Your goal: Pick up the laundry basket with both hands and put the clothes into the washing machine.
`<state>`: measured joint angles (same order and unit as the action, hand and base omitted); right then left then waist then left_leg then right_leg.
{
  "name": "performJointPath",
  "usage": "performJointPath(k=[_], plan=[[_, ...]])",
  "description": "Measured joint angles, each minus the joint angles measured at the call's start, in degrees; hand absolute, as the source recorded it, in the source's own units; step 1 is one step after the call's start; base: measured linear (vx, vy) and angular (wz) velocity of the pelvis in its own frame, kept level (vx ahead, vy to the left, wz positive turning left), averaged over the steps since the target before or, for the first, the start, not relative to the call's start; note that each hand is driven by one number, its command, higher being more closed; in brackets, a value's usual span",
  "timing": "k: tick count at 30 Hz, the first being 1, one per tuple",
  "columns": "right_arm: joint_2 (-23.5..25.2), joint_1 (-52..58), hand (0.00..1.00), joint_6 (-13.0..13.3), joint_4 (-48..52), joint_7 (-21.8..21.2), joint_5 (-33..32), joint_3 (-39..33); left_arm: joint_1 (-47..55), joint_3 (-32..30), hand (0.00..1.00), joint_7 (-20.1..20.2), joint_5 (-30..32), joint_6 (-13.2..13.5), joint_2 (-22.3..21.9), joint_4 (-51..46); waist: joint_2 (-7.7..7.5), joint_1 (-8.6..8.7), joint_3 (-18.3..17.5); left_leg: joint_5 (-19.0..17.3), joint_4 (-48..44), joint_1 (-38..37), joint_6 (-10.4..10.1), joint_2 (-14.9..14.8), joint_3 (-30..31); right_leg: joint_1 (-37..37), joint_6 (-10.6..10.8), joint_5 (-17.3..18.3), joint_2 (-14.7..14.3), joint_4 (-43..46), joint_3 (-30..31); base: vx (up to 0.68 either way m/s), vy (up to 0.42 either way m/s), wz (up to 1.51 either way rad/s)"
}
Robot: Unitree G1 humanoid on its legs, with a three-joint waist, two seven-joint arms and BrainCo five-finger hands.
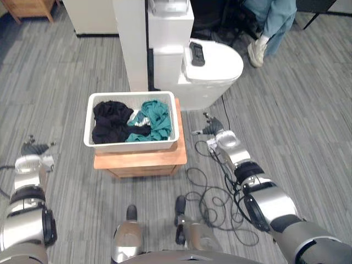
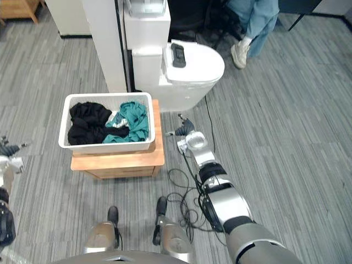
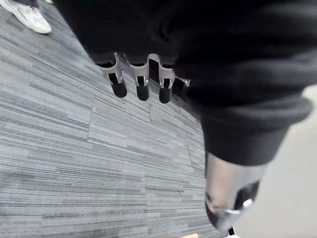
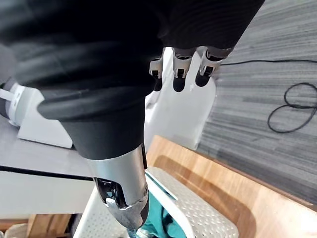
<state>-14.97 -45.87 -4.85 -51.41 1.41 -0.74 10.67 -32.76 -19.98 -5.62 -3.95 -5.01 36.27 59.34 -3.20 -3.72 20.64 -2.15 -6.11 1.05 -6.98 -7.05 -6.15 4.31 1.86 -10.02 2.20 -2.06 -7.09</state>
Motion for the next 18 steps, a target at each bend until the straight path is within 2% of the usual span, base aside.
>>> performJointPath(k=[4,12,18], plan=[[0.67,-4.71,0.00,-0.49,-1.72,0.23,-0.02,0.58,-7.58,1.20,0.00,0.05,-1.70,-0.11,2.24,5.01,-1.18,-0.49,1.46,0.16,-0.91,1.96,-0.27,-0.68,0.02,1.69,-0.32,-0.31,-0.60,0.22,0.08,-0.04,-0.007,-0.02],[1.18,-12.17,0.00,-0.54,-7.54,0.37,-0.71,2.00,-18.44,4.61,0.00,0.15,-2.74,-0.57,5.02,12.18,-2.06,-0.92,3.27,0.06,-2.77,4.84,-0.44,-0.98,1.47,3.55,-0.34,-0.29,-0.85,1.42,-0.02,-0.02,0.024,0.06],[2.56,-14.39,0.00,-0.62,-11.09,0.45,-1.69,-3.04,-21.17,6.10,0.00,0.81,-2.76,-1.32,5.07,16.60,-2.07,-0.94,4.39,0.31,-3.92,8.19,-0.43,-0.96,1.80,6.84,-0.33,-0.10,-0.68,2.94,-0.19,-0.03,0.021,0.04]])
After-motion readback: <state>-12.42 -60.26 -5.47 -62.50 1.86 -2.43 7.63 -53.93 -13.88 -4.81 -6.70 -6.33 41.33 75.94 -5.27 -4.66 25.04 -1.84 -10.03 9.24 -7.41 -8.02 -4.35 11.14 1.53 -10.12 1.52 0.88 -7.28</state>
